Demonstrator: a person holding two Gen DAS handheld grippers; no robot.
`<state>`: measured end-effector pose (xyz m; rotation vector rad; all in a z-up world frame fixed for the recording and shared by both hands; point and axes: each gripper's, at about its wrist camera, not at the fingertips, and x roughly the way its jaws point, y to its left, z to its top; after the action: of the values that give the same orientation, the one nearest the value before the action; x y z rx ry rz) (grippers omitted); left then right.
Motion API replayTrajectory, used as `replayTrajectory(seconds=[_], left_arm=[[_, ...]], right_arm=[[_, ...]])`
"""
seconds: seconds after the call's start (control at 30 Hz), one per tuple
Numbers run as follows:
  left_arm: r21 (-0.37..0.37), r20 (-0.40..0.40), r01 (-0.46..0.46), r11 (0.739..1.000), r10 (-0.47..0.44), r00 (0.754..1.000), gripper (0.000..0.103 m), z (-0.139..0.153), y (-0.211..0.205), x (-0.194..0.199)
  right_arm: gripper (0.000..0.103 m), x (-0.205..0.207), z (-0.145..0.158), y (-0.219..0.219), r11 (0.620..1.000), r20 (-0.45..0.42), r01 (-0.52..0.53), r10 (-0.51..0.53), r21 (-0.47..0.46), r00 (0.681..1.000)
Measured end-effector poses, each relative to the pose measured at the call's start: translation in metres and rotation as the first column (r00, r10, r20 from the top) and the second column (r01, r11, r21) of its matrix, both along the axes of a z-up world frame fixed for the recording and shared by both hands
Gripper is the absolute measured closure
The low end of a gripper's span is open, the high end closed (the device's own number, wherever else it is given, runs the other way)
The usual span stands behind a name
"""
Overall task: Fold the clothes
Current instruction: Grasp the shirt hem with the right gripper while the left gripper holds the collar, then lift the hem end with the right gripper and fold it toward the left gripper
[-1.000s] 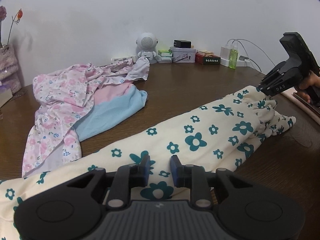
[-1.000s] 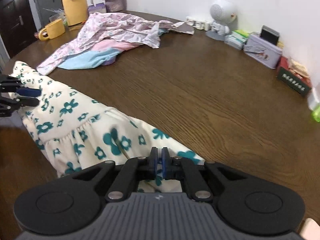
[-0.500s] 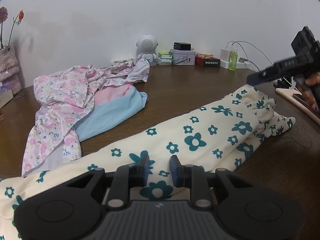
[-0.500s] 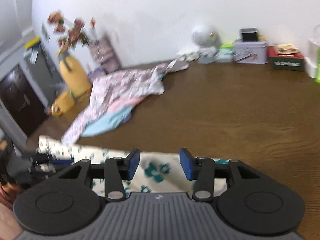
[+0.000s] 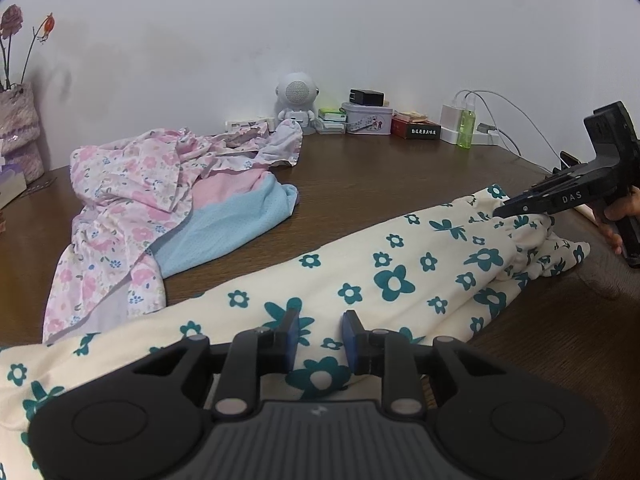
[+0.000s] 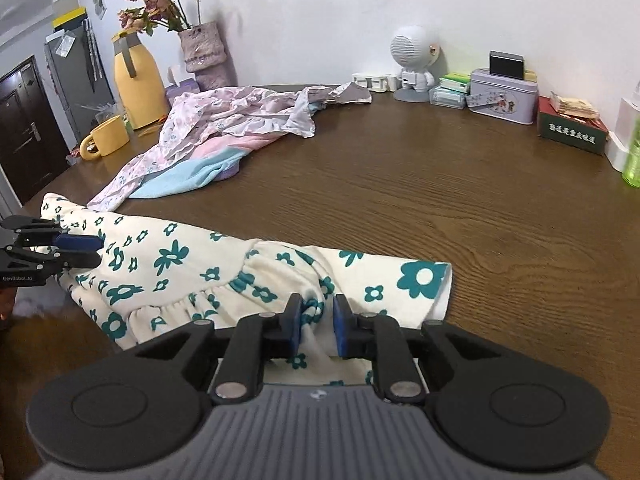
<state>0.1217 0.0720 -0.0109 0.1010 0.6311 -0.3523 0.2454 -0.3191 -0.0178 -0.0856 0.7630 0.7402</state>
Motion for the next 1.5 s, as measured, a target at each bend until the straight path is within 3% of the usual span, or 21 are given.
replayTrajectory(seconds=[0.07,0.23,0.47,0.57,0.63,0.7,0.83,0.93,1.0,1.07,1.1,1.13,1.17,1.2,1.27,1.3,1.37,1.5], left_arm=[[0.001,0.0,-0.001,1.0,0.001,1.0,0.08,0.0,0.0,0.0],[0.009,0.005,-0.004,1.0,0.004,1.0,0.08,-0.001,-0.001,0.0],[0.011,0.006,-0.007,1.0,0.006,1.0,0.08,-0.001,-0.001,0.0],[0.011,0.005,-0.006,1.0,0.006,1.0,0.08,-0.001,-0.002,0.0],[0.013,0.007,-0.004,1.0,0.004,1.0,0.08,0.0,-0.003,0.0],[0.012,0.008,-0.004,1.0,0.003,1.0,0.08,-0.001,-0.002,-0.001],[0.012,0.009,-0.003,1.0,0.003,1.0,0.08,-0.001,-0.002,-0.001],[0.009,0.009,-0.002,1.0,0.002,1.0,0.079,-0.001,-0.002,-0.001],[0.006,0.008,-0.001,1.0,0.001,1.0,0.079,-0.001,-0.001,-0.001],[0.005,0.008,0.0,1.0,0.0,1.0,0.079,0.0,-0.001,-0.001],[0.005,0.008,0.002,1.0,-0.002,1.0,0.078,0.0,-0.002,-0.001],[0.002,0.008,0.005,1.0,-0.005,1.0,0.075,0.0,-0.002,-0.002],[-0.006,0.007,0.012,1.0,-0.012,1.0,0.068,0.0,-0.002,-0.002],[-0.018,0.005,0.022,1.0,-0.022,1.0,0.063,0.001,-0.001,-0.003],[-0.034,0.013,0.031,0.999,-0.031,0.999,0.042,0.003,-0.002,-0.005],[-0.04,0.026,0.031,0.999,-0.03,0.999,0.038,0.006,-0.002,-0.007],[-0.048,0.07,0.025,0.999,-0.021,0.997,0.02,0.013,-0.001,-0.014],[-0.087,0.132,0.009,0.996,0.003,0.991,0.006,0.027,0.003,-0.026]], right_arm=[[0.095,-0.005,0.006,0.0,1.0,0.004,-0.004,0.004,0.01,1.0],[0.096,-0.026,0.036,0.005,0.999,0.096,-0.042,0.039,0.024,0.995],[0.097,-0.065,0.065,0.018,0.988,0.185,-0.116,0.134,-0.104,0.974],[0.097,-0.075,0.06,0.024,0.978,0.178,-0.11,0.141,-0.175,0.974],[0.097,-0.066,0.04,0.026,0.963,0.193,-0.042,0.096,-0.265,0.976],[0.097,-0.053,0.022,0.024,0.956,0.191,0.001,0.058,-0.295,0.98],[0.097,-0.04,0.007,0.015,0.97,0.166,0.039,0.001,-0.24,0.986],[0.091,-0.047,0.015,0.005,0.98,0.19,0.08,-0.045,-0.184,0.981],[0.077,-0.052,0.023,-0.006,0.989,0.173,0.109,-0.09,-0.099,0.981],[0.043,-0.058,0.031,-0.017,0.99,0.152,0.137,-0.133,-0.015,0.979],[0.036,-0.061,0.033,-0.02,0.99,0.135,0.142,-0.144,0.021,0.98],[0.022,-0.064,0.035,-0.022,0.987,0.117,0.148,-0.154,0.056,0.981],[0.013,-0.067,0.036,-0.022,0.984,0.096,0.157,-0.166,0.087,0.982],[0.01,-0.07,0.036,-0.023,0.979,0.075,0.167,-0.177,0.117,0.981],[0.0,-0.076,0.036,-0.022,0.967,0.038,0.184,-0.194,0.178,0.98],[0.0,-0.079,0.035,-0.021,0.959,0.021,0.192,-0.201,0.208,0.979],[0.0,-0.085,0.034,-0.02,0.935,-0.026,0.213,-0.215,0.285,0.976],[0.0,-0.094,0.028,-0.016,0.837,-0.149,0.299,-0.259,0.458,0.954]])
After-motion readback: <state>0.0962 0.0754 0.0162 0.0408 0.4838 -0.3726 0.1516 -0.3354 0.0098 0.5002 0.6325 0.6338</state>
